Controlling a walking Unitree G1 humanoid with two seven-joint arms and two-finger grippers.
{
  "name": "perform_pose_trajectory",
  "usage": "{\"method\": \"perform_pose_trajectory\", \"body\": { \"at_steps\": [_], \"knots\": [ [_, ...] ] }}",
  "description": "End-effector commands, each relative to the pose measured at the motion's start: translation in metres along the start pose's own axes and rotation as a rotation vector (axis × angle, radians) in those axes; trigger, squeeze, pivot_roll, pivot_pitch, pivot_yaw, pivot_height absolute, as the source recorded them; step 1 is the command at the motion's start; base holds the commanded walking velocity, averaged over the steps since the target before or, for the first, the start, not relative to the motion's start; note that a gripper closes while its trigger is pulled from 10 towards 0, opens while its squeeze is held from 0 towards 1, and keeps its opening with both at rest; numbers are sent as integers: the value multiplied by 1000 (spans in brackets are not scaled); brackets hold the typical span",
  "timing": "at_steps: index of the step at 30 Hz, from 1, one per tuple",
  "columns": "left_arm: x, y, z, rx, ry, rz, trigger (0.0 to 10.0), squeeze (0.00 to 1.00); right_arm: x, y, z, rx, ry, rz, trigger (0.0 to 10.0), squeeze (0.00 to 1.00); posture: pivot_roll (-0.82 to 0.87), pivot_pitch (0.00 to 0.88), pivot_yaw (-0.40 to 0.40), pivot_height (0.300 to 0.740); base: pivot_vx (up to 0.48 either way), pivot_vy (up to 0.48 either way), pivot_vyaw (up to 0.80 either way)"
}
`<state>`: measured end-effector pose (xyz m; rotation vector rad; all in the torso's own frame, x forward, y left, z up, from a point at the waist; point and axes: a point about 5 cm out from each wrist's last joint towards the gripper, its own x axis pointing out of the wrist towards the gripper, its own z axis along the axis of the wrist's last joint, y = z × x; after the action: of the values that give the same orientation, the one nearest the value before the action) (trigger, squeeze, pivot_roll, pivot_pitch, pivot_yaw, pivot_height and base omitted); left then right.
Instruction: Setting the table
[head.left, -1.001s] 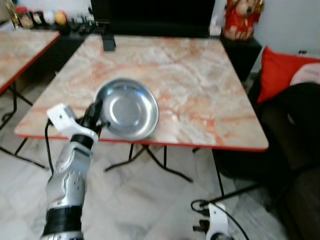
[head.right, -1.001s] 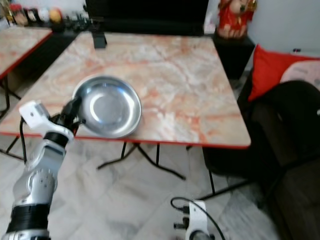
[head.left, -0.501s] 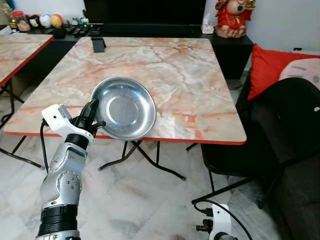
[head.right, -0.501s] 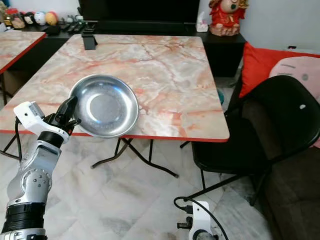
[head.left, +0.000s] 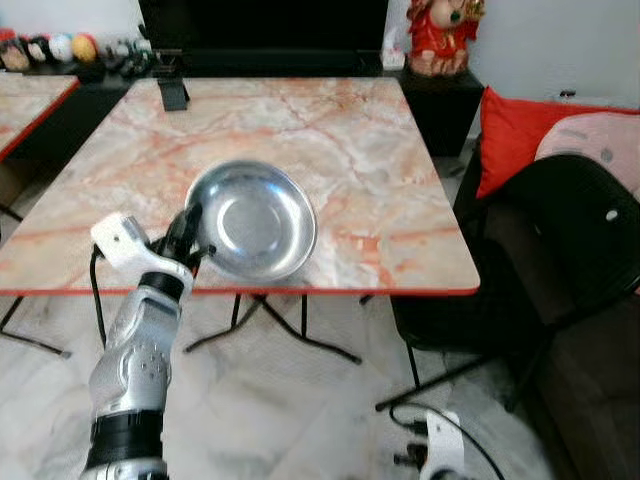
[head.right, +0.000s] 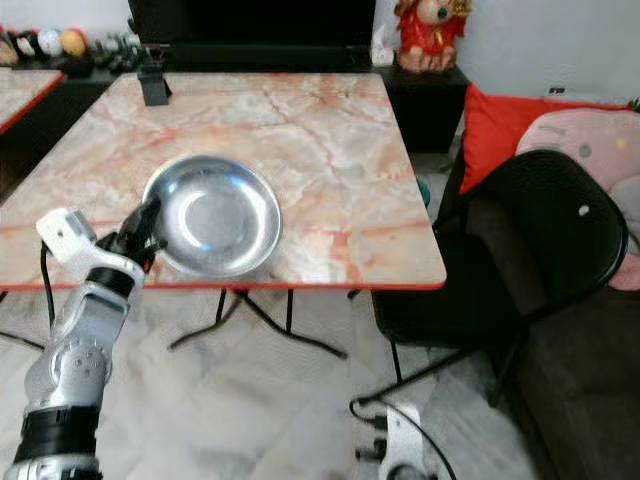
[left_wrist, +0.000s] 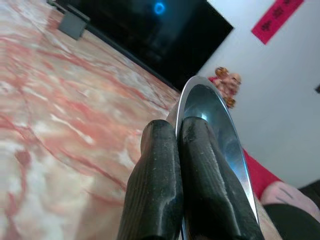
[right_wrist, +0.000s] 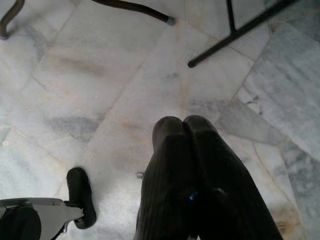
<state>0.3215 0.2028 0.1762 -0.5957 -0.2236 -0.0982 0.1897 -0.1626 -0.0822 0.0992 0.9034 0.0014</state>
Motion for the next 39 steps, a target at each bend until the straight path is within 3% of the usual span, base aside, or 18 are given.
{"method": "perform_pose_trajectory", "body": {
  "at_steps": [1, 9, 22, 25, 27, 39],
  "knots": [
    [2, -2, 6, -2, -32, -7, 10000, 0, 0, 1, 1, 7, -2, 5, 10000, 0, -7, 31, -4, 740, 300, 0, 0],
    [2, -7, 4, -10, -30, -17, 10000, 0, 1, 1, 2, 3, -2, 5, 10000, 0, -6, 42, -9, 740, 292, 0, 0],
    [0, -4, 1, -29, 47, -37, 10000, 0, 1, 1, 3, 2, -1, 6, 10000, 0, -4, 53, -11, 740, 0, 0, 0],
    [-2, 0, -4, -50, 80, -10, 10000, 0, 1, 1, 3, -1, 0, 8, 10000, 0, -3, 55, -10, 740, 0, 0, 0],
    [-4, 12, -9, -26, 119, 73, 10000, 0, 1, 1, 3, 0, -1, 9, 10000, 0, 1, 55, -11, 740, 0, 0, 0],
    [-13, 34, -12, -125, 129, 183, 10000, 0, 1, 1, 3, -3, 0, 13, 10000, 0, 2, 54, -11, 740, 0, 0, 0]
  ]
}}
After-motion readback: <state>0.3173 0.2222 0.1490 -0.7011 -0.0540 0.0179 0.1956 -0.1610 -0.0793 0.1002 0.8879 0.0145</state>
